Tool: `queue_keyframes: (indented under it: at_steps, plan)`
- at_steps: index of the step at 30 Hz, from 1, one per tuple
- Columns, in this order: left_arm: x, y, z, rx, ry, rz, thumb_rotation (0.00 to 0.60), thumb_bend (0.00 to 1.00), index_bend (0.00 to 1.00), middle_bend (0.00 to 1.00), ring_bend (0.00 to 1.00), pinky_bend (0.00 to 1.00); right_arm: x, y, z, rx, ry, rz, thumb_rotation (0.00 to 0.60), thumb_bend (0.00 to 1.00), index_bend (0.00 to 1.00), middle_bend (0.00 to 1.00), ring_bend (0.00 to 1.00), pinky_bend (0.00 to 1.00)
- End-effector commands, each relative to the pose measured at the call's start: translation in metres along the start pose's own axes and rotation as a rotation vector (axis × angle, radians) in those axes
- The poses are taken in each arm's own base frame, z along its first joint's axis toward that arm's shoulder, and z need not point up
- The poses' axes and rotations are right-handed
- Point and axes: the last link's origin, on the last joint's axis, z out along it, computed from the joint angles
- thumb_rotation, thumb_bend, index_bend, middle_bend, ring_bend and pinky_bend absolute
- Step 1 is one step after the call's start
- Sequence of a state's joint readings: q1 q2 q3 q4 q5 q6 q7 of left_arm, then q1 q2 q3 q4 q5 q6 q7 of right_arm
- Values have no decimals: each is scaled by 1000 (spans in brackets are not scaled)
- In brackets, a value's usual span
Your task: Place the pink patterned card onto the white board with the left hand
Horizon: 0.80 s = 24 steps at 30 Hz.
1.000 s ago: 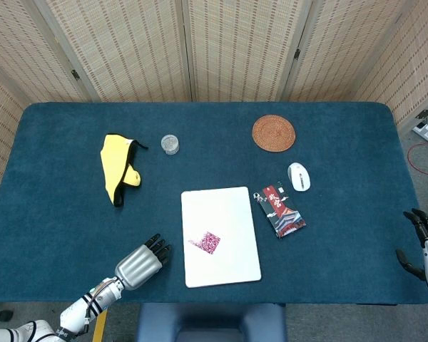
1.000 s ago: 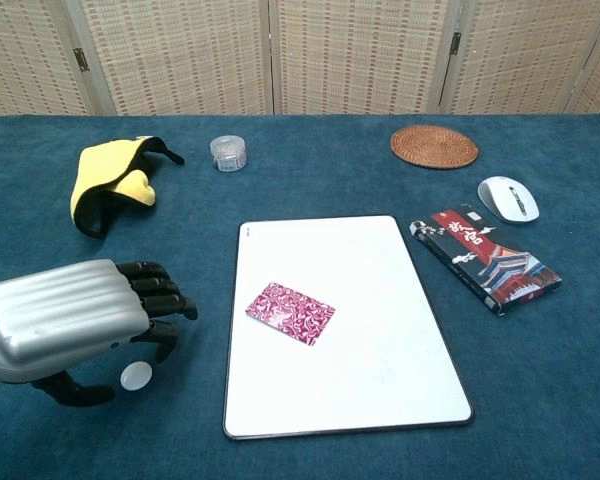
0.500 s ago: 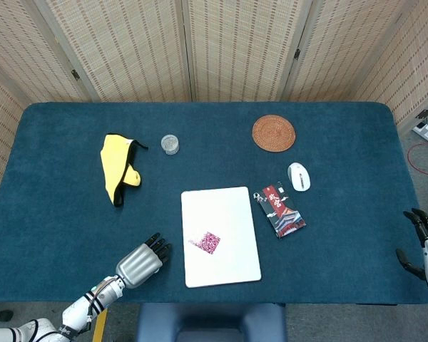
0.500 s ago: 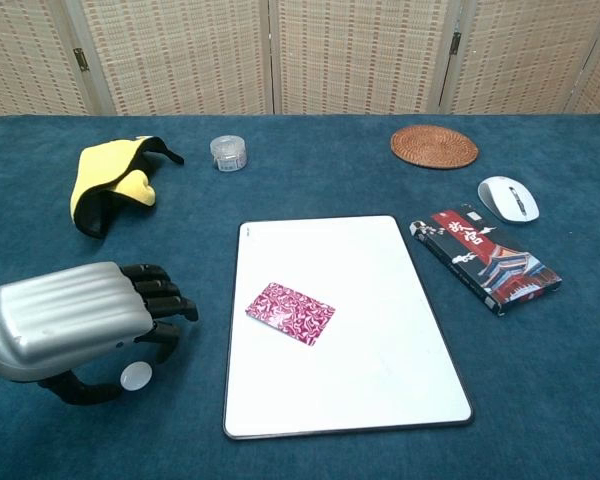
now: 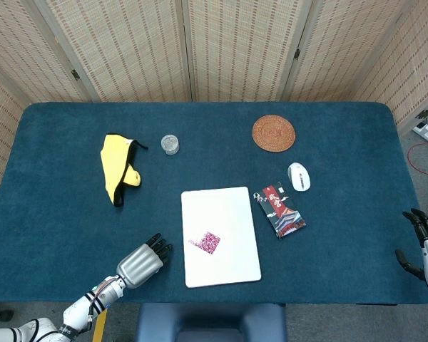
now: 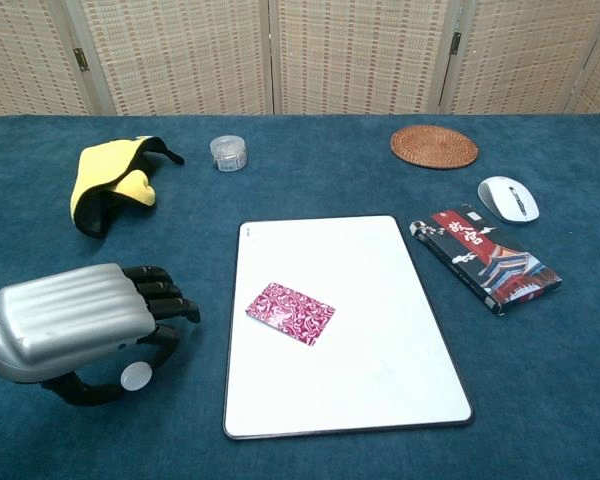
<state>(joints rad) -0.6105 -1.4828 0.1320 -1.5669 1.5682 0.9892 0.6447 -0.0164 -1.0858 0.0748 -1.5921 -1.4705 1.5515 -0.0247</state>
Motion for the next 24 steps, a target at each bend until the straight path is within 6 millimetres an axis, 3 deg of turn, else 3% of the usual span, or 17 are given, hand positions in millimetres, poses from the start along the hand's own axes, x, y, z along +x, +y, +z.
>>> queue_keyframes:
  at_steps: [1,19,24]
  plan:
    - [0,0,0,-1,0,0,600,319,490,201,200,163,0,0,0,-1,0,0,600,308,172,181,241,162]
    - [1,0,2,-4,6,-12,600,357,531,208,201,163,0,-1,-1,-1,0,0,600,308,174,181,239,162]
    - [11,-6,4,6,31,-28,600,357,531,208,201,163,1,-1,0,1,3,-3,600,308,174,181,239,162]
